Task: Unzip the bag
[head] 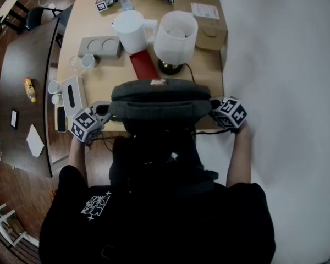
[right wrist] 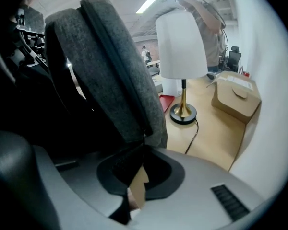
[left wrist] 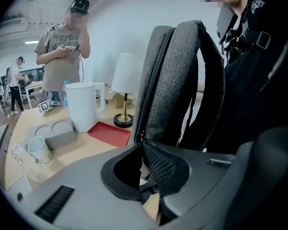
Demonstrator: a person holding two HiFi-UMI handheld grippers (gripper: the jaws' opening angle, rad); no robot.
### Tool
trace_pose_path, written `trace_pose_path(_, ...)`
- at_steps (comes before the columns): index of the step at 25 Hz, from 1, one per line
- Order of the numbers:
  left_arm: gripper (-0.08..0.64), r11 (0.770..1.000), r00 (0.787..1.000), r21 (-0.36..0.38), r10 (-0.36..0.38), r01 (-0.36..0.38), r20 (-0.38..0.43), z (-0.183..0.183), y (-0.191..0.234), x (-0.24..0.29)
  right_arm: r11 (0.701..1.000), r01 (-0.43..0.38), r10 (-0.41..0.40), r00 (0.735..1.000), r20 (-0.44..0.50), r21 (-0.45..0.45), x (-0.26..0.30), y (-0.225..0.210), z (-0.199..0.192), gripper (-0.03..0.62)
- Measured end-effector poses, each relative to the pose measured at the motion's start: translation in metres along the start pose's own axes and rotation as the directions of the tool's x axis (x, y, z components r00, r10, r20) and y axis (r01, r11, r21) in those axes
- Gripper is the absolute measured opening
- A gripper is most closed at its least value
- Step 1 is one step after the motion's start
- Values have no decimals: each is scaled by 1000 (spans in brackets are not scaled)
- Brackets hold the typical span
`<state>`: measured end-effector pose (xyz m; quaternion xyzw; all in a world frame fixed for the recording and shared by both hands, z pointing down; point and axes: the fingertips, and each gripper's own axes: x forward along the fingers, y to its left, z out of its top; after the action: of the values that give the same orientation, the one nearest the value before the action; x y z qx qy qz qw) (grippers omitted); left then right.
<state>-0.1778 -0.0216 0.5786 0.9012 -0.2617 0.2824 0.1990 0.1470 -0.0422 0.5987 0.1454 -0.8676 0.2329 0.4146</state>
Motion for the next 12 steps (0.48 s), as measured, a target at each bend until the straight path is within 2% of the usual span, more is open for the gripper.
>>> trace_pose_path(7,31,994,994,-6,109,-109,33,5,5,-7,998,59,-58,998,21,-23,-10,2,4,33)
trace_pose_path(9,36,992,991,-1,127,-127,46,7,7,-11,998,57,-57,998,34,-14,-12,3,3,114)
trace_pose_path(12,46,990,987,-2,142,-142,74,14,7,-18,999,53,-53,996,75,1,-19,4,7,121)
